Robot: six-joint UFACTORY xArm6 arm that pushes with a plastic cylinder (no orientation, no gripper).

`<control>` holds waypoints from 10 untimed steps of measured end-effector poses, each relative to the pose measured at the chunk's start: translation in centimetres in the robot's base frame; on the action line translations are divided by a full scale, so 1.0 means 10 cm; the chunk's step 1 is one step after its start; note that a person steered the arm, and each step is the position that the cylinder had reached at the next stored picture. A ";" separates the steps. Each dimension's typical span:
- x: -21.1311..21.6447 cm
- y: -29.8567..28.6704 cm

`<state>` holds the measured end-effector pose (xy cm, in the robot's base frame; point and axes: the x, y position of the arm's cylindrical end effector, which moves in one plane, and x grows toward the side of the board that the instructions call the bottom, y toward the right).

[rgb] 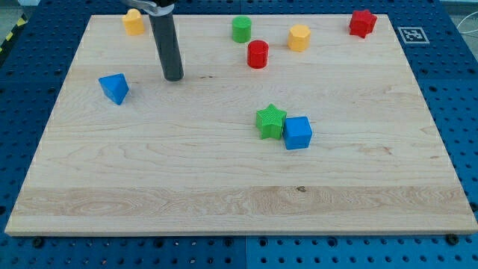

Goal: Move your arm towards green circle

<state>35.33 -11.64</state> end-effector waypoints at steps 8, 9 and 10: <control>-1.61 0.40; -1.61 0.64; -1.61 1.06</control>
<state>19.21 -1.05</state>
